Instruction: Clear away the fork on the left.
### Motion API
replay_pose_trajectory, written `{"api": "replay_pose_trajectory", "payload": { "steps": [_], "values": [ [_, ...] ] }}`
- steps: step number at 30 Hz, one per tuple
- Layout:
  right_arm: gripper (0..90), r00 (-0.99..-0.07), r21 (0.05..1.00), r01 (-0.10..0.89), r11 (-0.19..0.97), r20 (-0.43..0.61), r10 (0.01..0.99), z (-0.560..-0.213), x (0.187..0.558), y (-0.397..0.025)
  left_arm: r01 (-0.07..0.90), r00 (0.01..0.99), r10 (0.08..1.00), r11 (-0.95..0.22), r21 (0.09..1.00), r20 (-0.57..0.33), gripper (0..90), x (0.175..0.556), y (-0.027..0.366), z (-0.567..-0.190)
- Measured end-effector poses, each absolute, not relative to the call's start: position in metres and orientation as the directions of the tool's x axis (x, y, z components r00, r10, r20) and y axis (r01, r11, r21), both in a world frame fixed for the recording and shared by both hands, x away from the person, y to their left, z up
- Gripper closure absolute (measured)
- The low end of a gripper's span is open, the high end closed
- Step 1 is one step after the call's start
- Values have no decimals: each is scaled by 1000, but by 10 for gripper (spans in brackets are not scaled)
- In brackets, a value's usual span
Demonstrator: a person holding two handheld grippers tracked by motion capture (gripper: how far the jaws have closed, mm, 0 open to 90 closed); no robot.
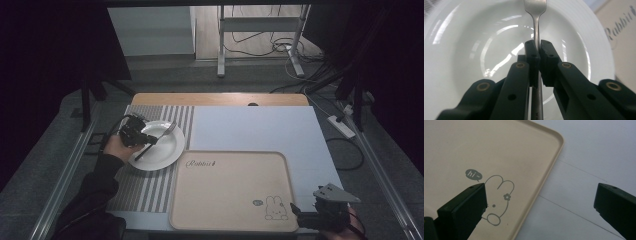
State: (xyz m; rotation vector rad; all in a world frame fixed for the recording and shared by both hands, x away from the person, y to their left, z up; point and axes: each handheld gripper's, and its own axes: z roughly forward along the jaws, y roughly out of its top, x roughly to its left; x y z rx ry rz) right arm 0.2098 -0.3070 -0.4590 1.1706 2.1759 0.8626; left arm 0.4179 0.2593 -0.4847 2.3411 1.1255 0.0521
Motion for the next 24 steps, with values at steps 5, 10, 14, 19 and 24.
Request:
{"api": "replay_pose_trajectory", "payload": {
  "steps": [5,10,14,19,24],
  "values": [
    [0,-494,737,526,424,-141,858,-459,210,-307,706,664,719,-515,486,-204,851,402,247,-486],
    [0,-496,737,523,428,-146,856,-459,209,-307,697,677,706,-521,493,-210,851,388,237,-483],
    [0,-497,739,519,429,-148,855,-459,209,-307,698,678,699,-516,497,-226,851,376,229,-481],
    [0,-501,739,516,434,-152,852,-459,208,-306,691,687,689,-521,501,-232,851,363,212,-477],
    [0,-503,742,509,437,-156,850,-459,208,-306,688,699,672,-538,487,-244,851,352,190,-479]
  ]
}}
